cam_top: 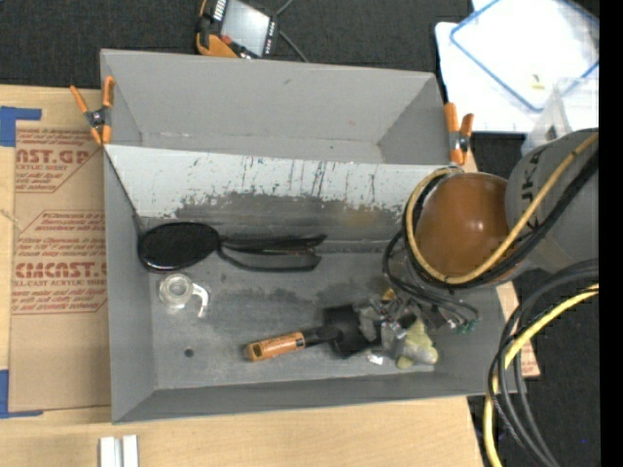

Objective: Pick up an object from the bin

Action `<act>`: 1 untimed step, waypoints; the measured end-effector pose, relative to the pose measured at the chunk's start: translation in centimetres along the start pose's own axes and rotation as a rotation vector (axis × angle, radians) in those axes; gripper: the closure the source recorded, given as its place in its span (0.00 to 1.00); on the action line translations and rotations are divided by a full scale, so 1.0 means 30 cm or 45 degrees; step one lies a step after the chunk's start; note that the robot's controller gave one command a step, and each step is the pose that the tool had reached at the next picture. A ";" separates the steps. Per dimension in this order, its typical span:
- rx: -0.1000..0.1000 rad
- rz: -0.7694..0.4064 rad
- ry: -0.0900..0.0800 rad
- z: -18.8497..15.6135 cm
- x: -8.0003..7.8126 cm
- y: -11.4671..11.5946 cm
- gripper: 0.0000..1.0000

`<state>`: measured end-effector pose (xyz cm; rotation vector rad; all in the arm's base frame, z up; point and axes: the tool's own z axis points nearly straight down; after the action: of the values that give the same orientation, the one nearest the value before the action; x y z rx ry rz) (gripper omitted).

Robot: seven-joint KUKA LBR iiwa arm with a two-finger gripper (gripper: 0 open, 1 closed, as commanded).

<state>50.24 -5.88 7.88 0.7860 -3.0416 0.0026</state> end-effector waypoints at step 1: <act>0.000 0.000 0.000 0.000 0.000 0.000 1.00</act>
Offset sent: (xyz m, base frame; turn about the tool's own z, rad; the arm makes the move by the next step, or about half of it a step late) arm -0.0037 -0.0037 0.1278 -0.0052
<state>50.24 -5.88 7.88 0.7859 -3.0417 0.0024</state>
